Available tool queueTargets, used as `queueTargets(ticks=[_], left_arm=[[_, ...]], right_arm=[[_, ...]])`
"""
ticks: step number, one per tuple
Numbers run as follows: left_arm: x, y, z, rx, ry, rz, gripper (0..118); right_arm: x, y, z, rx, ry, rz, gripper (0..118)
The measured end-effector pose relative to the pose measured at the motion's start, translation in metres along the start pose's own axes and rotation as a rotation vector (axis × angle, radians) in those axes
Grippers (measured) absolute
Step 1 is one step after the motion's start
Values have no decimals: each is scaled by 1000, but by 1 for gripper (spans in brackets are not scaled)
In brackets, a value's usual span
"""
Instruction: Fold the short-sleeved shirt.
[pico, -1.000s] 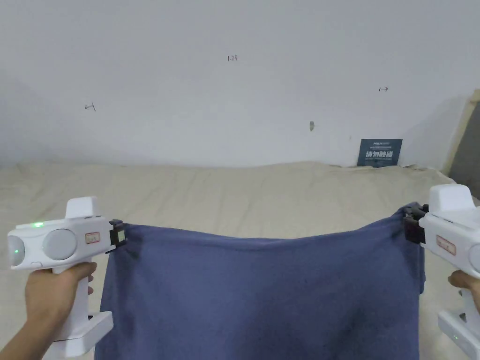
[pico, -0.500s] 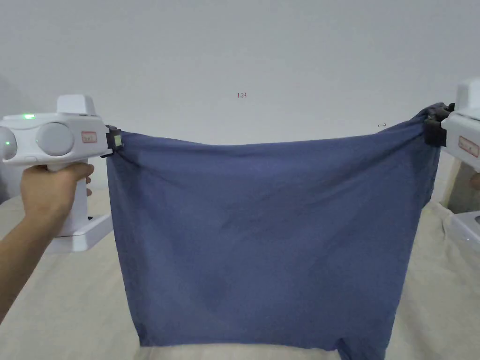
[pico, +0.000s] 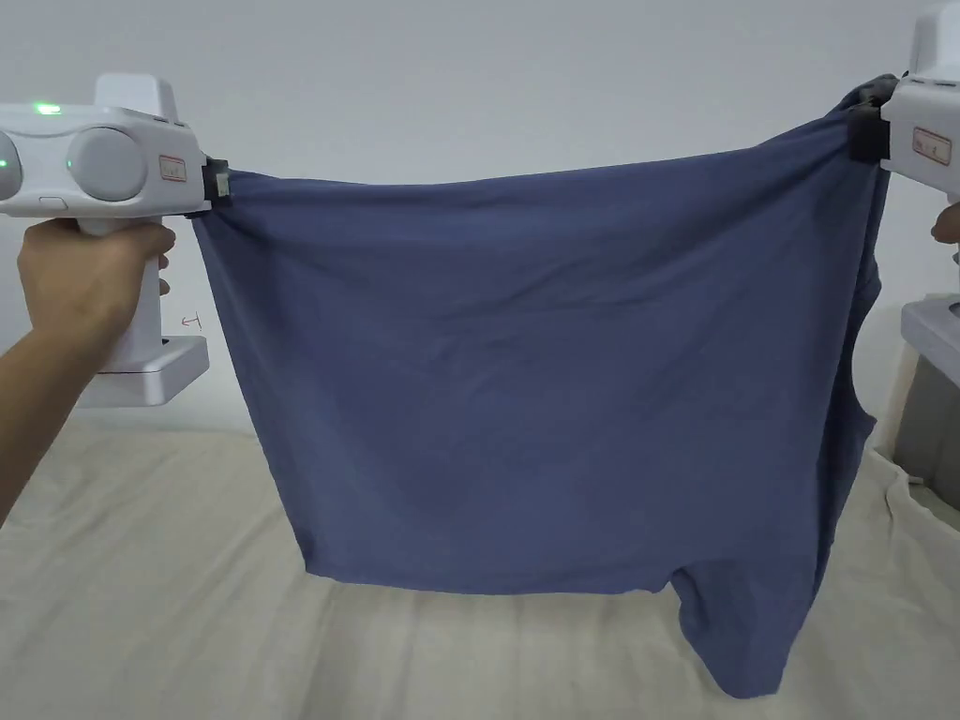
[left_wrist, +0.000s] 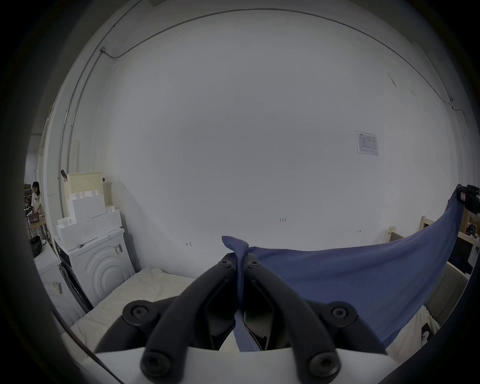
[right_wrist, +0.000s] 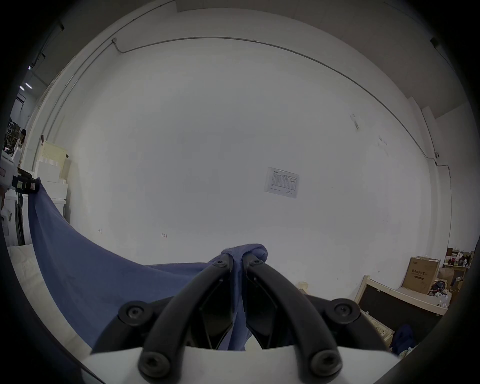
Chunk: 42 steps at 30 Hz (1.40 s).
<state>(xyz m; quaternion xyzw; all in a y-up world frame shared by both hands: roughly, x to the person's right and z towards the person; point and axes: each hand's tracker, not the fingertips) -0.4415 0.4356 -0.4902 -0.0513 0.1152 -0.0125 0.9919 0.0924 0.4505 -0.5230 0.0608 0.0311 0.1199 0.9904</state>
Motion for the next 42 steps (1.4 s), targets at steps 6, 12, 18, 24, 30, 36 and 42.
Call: queueTargets(ticks=[6, 12, 18, 24, 30, 36, 42], left_arm=[[11, -58, -28, -59, 2, -40, 1], [25, -145, -44, -157, -19, -58, 1], [35, -236, -22, -253, -54, -68, 1], [30, -313, 43, -358, -105, -88, 1], [8, -375, 102, -451, -84, -30, 1], [-12, -416, 160, -519, -60, 1, 1], [-23, -442, 207, -564, -46, 19, 1]], right_arm=[[-14, -68, -3, -76, 0, 33, 4], [-35, -162, 10, -221, 11, 11, 4], [-48, -251, 46, -325, 32, -31, 4], [-57, -307, 121, -408, 81, -54, 4], [-63, -337, 202, -460, 92, -111, 4], [-73, -358, 277, -517, 97, -165, 4], [-81, -373, 338, -568, 102, -179, 4]])
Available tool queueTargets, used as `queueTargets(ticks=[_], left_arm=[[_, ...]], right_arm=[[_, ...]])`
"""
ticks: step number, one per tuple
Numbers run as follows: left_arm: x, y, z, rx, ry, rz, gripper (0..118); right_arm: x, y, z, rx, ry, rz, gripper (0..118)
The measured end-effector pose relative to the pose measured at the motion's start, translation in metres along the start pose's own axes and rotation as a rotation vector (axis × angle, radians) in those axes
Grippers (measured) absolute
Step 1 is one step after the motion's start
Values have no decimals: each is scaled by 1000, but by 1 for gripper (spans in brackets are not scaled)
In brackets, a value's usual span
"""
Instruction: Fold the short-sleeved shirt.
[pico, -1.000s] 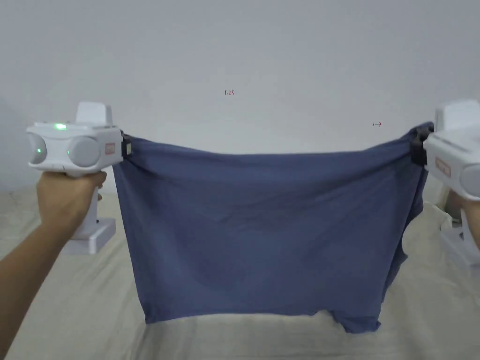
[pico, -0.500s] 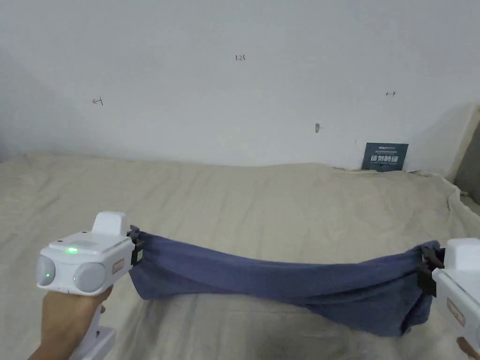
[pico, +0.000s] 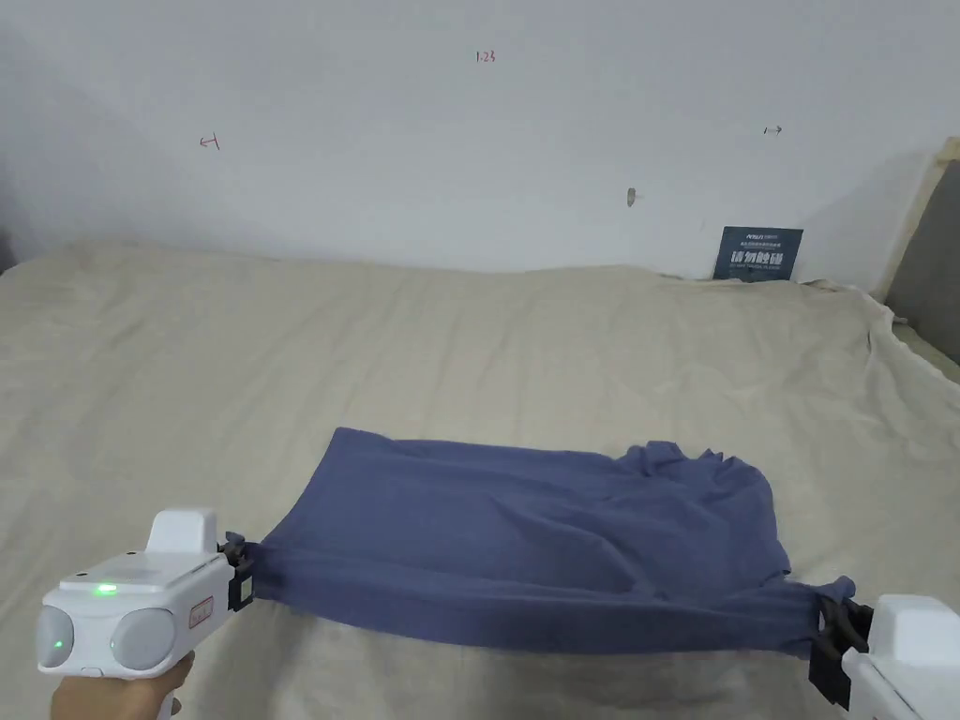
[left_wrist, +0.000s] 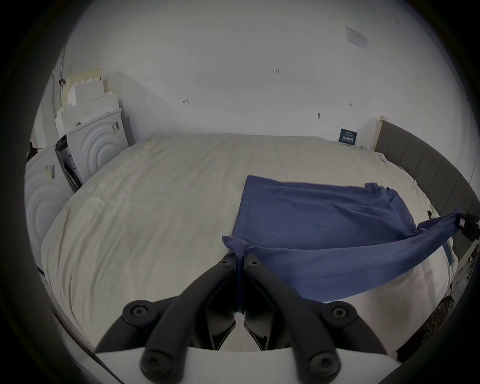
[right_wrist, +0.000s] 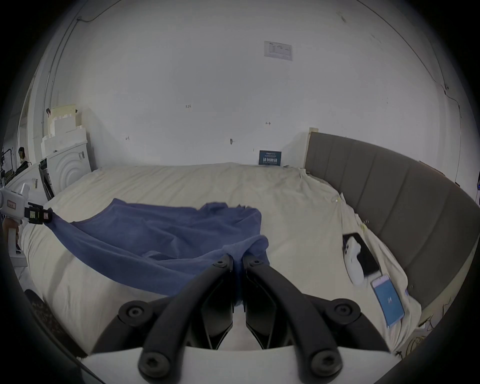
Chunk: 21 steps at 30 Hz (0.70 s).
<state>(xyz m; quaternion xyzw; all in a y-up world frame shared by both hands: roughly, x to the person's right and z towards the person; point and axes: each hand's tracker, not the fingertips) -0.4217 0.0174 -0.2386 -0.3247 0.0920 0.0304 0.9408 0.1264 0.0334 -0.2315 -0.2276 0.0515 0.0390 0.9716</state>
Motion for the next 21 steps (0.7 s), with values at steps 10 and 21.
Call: queueTargets(ticks=[10, 21], left_arm=[[-9, -81, 45, -68, -9, 19, 1], [-11, -136, 54, -153, 16, 27, 1]], right_arm=[[1, -57, 62, -57, 5, -48, 4], [-4, -102, 60, -198, 5, -52, 4]])
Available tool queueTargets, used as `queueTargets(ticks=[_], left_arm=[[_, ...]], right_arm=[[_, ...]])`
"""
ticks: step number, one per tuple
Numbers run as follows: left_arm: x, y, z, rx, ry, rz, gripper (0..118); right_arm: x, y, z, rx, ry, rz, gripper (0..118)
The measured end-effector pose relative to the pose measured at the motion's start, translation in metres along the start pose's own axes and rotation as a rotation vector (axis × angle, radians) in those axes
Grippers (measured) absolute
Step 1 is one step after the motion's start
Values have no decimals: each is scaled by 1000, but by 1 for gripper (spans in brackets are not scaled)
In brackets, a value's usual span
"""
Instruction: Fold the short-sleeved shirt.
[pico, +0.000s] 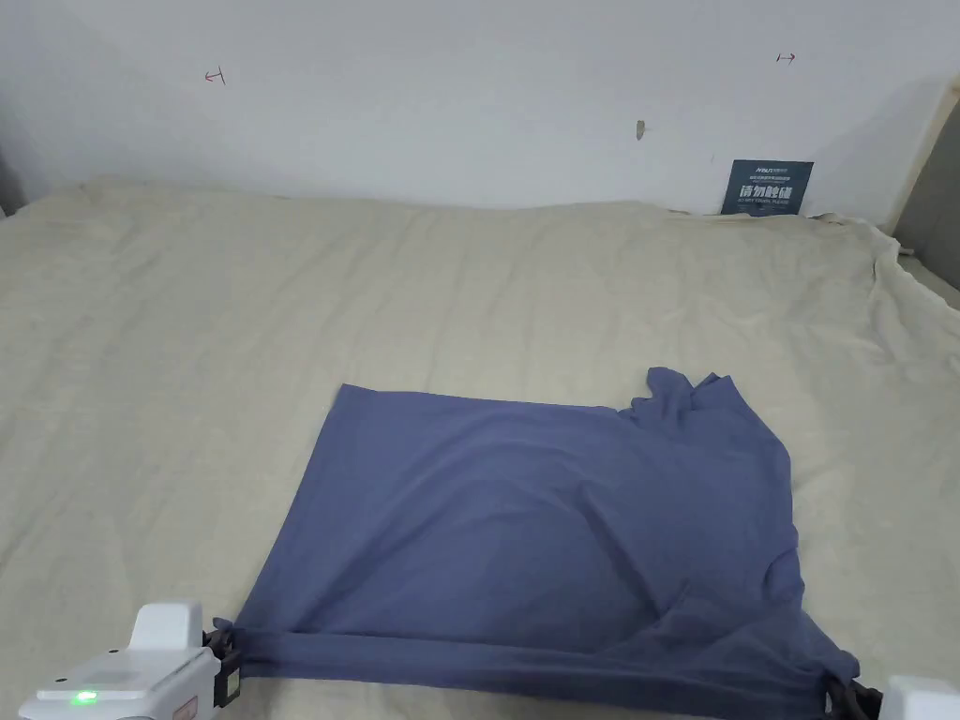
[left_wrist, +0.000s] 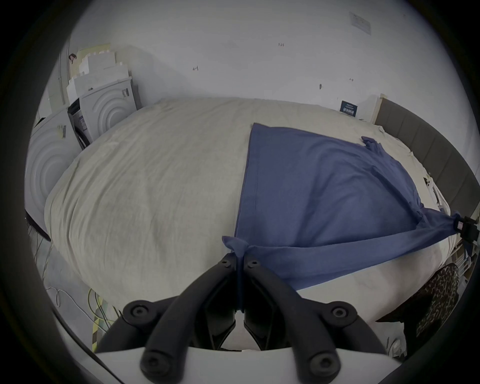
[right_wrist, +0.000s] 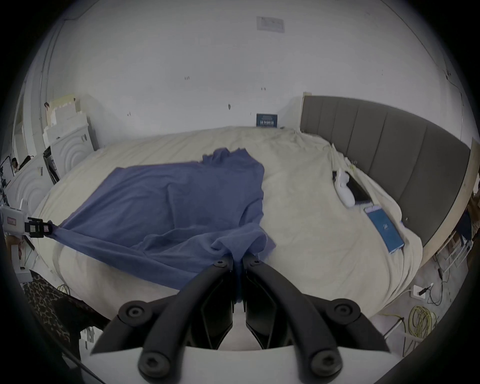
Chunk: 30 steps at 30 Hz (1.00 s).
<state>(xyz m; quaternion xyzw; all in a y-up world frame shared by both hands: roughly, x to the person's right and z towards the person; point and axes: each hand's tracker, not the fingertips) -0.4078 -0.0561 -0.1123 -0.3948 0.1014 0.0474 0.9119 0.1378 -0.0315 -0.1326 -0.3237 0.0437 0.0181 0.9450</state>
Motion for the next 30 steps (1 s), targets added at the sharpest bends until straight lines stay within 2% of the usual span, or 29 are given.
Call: queueTargets(ticks=[8, 10, 12, 13, 14, 15, 16, 17, 20, 25, 28, 30], left_arm=[[3, -24, -30, -82, 33, -17, 2], [3, -22, -28, -72, 40, -15, 6], [4, -19, -26, -98, 27, 7, 18], [4, -17, -22, -111, 15, 22, 28], [3, -15, -19, -116, -10, 48, 53], [2, -12, -15, -119, -27, 73, 73], [3, -7, -8, -117, -34, 97, 87], [5, -3, 0, -100, -49, 115, 96], [11, 14, 26, 30, -109, 128, 98], [27, 55, 64, 217, -113, 142, 97], [40, 72, 81, 320, -63, 113, 97], [47, 78, 88, 380, -35, 79, 84]], right_arm=[[3, -38, -48, -252, -54, -89, 4], [1, -38, -49, -234, -55, -94, 4], [-2, -33, -48, -239, -70, -77, 7], [-3, -30, -47, -254, -67, -76, 13], [-3, -26, -44, -265, -64, -74, 33], [-3, -21, -38, -256, -65, -78, 53], [-3, -15, -32, -239, -57, -85, 70], [-3, -7, -24, -200, -35, -89, 78], [-7, 27, 1, -73, -33, -79, 78], [-19, 82, 46, 153, 9, -47, 77], [-28, 99, 61, 251, -2, -23, 77], [-33, 103, 64, 298, -11, -9, 76]])
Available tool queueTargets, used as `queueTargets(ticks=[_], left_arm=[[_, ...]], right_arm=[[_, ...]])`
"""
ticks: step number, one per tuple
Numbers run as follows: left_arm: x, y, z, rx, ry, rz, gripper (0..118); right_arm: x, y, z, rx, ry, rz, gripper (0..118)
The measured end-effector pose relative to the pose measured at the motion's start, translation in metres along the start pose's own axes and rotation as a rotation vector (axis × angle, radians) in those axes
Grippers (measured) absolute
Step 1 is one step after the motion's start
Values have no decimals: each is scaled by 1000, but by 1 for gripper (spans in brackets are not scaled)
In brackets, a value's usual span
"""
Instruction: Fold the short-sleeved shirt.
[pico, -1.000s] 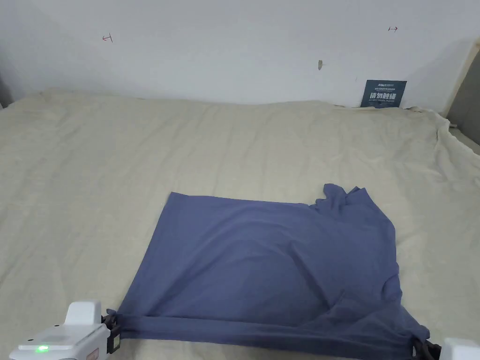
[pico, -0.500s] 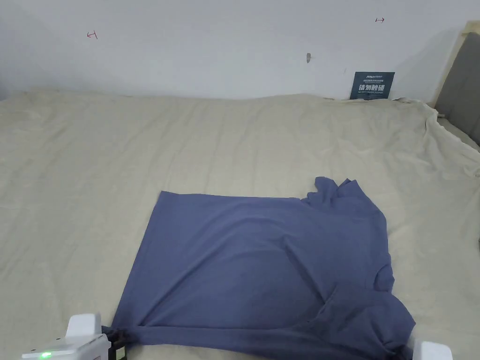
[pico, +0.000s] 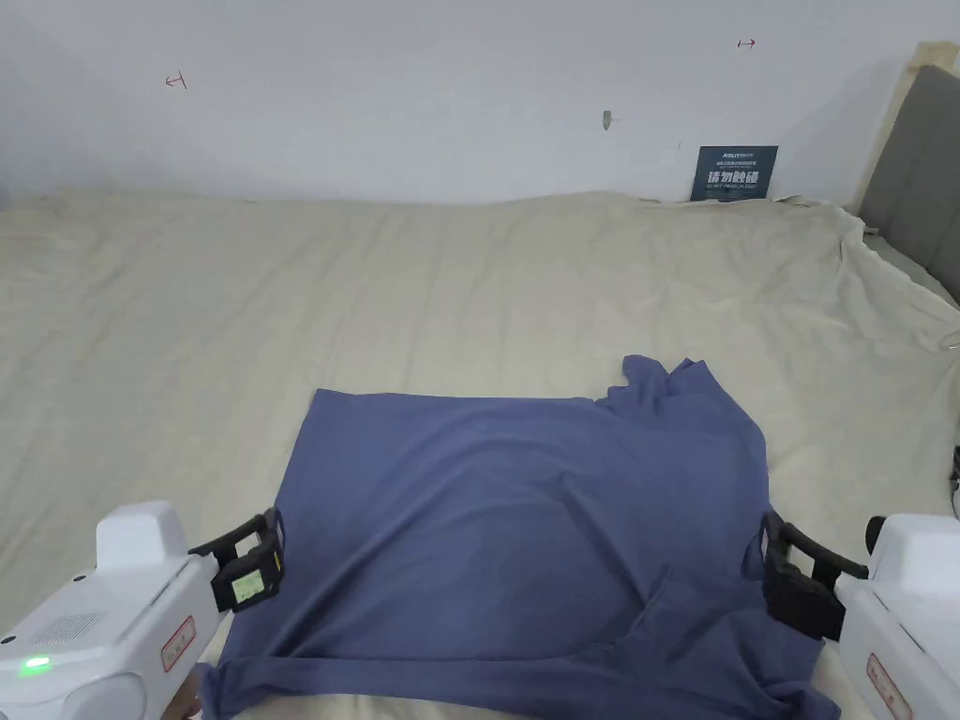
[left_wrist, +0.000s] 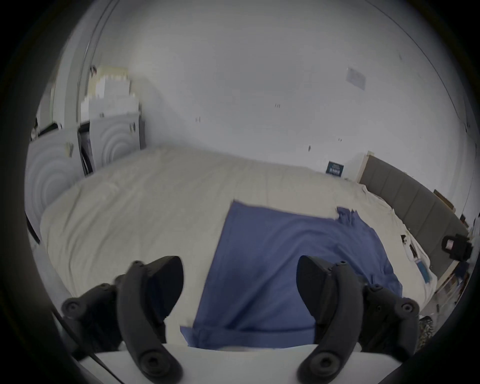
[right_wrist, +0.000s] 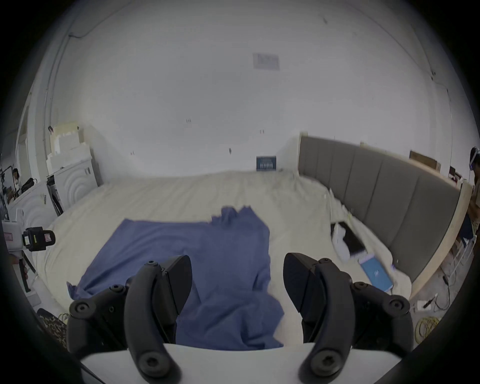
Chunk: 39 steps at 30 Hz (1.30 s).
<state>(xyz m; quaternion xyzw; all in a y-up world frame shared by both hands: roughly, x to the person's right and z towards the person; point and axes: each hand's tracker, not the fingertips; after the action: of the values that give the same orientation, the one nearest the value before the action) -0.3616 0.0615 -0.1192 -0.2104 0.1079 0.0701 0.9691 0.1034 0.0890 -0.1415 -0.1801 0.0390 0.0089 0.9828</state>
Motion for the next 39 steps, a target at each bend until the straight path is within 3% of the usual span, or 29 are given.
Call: queueTargets(ticks=[1, 2, 3, 4, 5, 6, 16, 22, 24, 27, 28, 29, 30, 32, 36, 37, 39], left_arm=[[4, 2, 2, 34, 3, -10, 70], [7, 3, 1, 50, 10, -18, 48], [11, 4, 1, 51, 15, -30, 33], [13, 4, 2, 56, 20, -30, 21], [14, 3, 3, 70, 18, -32, 9], [15, 4, 5, 86, 8, -26, 0], [2, -4, -1, -46, -23, -19, 0], [-25, -28, -21, -250, -19, 109, 0], [-33, -40, -26, -297, 8, 138, 5], [-43, -59, -36, -388, 33, 149, 26], [-45, -65, -40, -422, 52, 155, 39], [-48, -71, -44, -443, 70, 167, 63], [-51, -78, -48, -473, 83, 161, 79], [-54, -88, -55, -497, 78, 148, 95], [-55, -100, -70, -545, 113, 79, 90], [-56, -102, -73, -548, 105, 68, 80], [-58, -107, -79, -576, 91, 72, 40]], right_arm=[[-3, 2, 1, 15, -13, 2, 73], [-5, 4, 3, 27, -14, 2, 64], [-8, 5, 3, 44, -14, 4, 53], [-10, 6, 4, 59, -14, 6, 37], [-11, 7, 5, 66, -16, 4, 8], [-13, 8, 6, 78, -25, 6, 0], [-8, 8, 5, 88, -5, -39, 0], [-4, 1, 5, 64, -1, -51, 0], [-2, -2, 6, 53, 0, -58, 0], [0, -6, 5, 34, 0, -80, 0], [0, -7, 5, 29, -1, -82, 0], [0, -8, 4, 26, -2, -83, 0], [0, -9, 4, 20, -3, -83, 0], [0, -11, 4, 11, 1, -86, 0], [0, -15, 2, -6, 2, -86, 0], [0, -15, 2, -11, 0, -84, 0], [1, -16, 2, -16, -1, -87, 0]])
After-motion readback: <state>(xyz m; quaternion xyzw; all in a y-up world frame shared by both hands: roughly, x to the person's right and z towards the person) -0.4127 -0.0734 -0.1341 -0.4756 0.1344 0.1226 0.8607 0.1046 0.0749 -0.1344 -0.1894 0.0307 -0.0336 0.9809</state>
